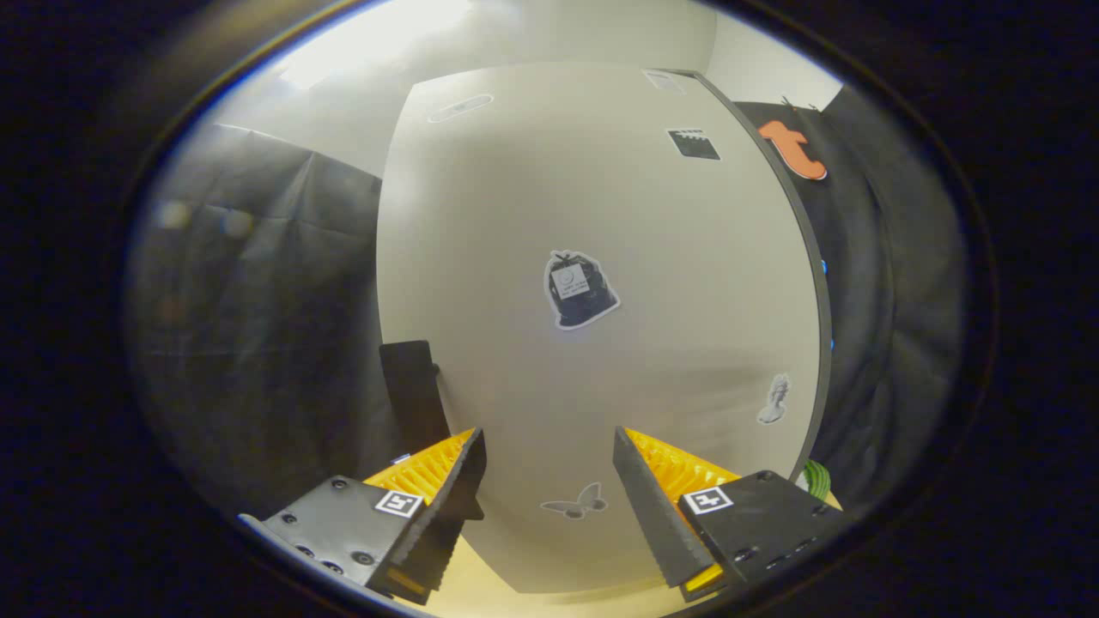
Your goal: Open the shoe cabinet door, grab the shoes and put them into the shoe cabinet, then close the shoe cabinet door.
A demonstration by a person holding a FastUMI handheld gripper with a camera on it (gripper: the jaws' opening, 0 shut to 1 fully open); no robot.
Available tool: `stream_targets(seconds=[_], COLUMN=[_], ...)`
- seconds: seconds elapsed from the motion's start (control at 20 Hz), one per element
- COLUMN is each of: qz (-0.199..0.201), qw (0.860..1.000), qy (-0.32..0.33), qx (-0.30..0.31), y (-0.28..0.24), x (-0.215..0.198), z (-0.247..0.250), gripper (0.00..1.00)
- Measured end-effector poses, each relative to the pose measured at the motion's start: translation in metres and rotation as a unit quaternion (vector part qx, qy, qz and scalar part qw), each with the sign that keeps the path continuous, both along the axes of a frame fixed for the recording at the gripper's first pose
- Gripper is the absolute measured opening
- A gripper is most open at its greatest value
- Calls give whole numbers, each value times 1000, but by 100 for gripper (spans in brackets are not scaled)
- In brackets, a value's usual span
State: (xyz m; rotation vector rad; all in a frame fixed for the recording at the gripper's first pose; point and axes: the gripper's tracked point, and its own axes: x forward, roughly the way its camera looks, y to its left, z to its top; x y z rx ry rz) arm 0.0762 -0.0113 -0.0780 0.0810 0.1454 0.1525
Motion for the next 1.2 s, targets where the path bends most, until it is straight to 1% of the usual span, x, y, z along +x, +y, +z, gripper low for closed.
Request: stream_targets(seconds=[0.3,0.6,1.2], qz=[-21,-29,-28], qw=[1000,999,999], qy=[7,5,8], qx=[14,14,20], y=[-4,-3,4], x=[25,42,48], z=[-1,0,-6], gripper=[94,94,94])
